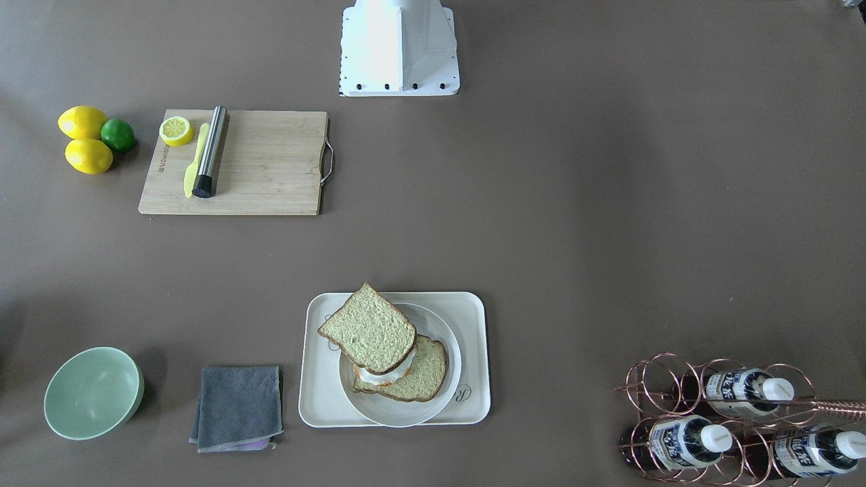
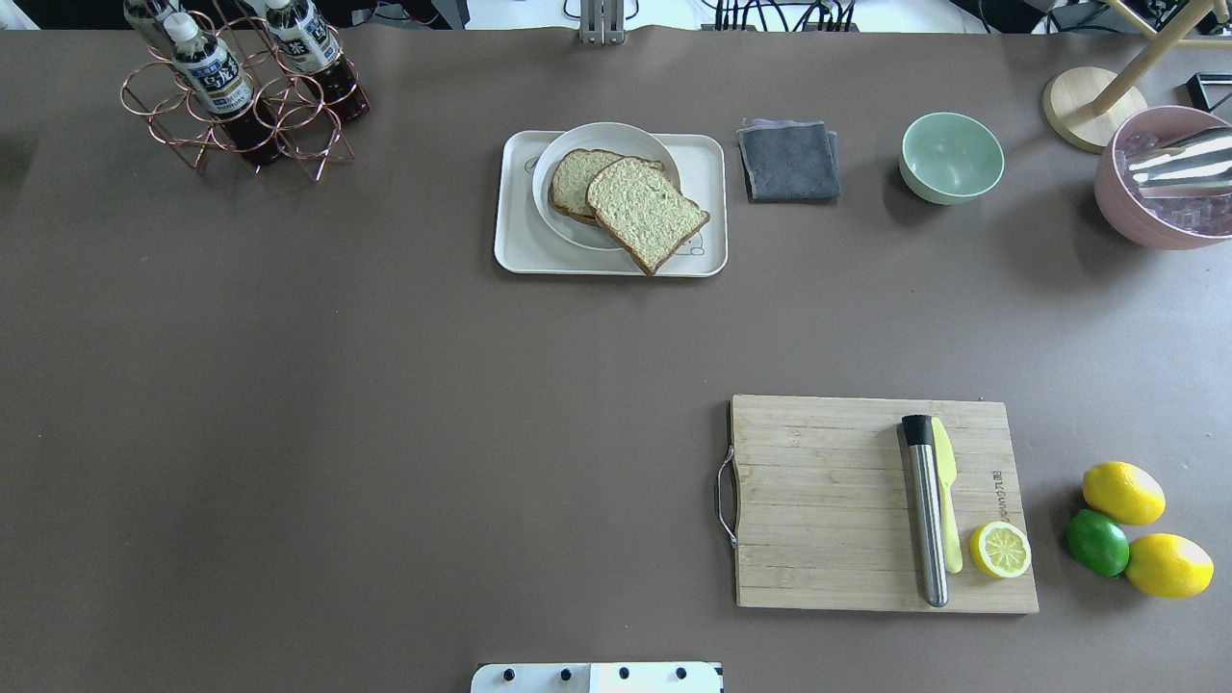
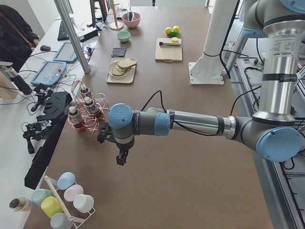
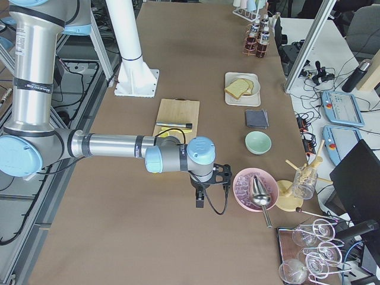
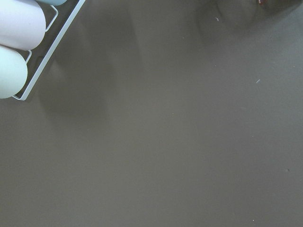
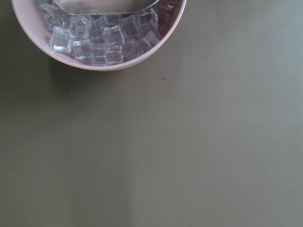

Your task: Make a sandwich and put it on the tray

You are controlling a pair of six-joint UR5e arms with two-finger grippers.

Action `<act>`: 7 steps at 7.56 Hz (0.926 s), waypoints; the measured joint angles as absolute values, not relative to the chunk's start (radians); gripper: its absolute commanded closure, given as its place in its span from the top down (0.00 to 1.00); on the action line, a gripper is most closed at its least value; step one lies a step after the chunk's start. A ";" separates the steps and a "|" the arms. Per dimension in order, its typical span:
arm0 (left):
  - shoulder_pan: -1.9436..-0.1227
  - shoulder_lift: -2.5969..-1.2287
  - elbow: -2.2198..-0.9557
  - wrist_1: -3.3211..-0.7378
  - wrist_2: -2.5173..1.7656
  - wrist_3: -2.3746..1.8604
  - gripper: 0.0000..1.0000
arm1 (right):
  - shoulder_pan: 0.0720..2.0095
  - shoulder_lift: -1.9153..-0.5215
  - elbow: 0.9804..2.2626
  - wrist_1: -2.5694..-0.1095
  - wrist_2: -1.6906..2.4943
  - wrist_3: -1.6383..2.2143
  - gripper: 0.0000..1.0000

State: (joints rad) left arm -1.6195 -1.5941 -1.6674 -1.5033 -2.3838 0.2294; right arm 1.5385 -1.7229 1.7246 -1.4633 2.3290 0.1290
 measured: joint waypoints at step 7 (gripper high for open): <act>-1.618 -1.609 -1.666 -1.503 -2.384 0.229 0.98 | 1.537 -1.650 1.723 -1.539 2.359 0.137 1.00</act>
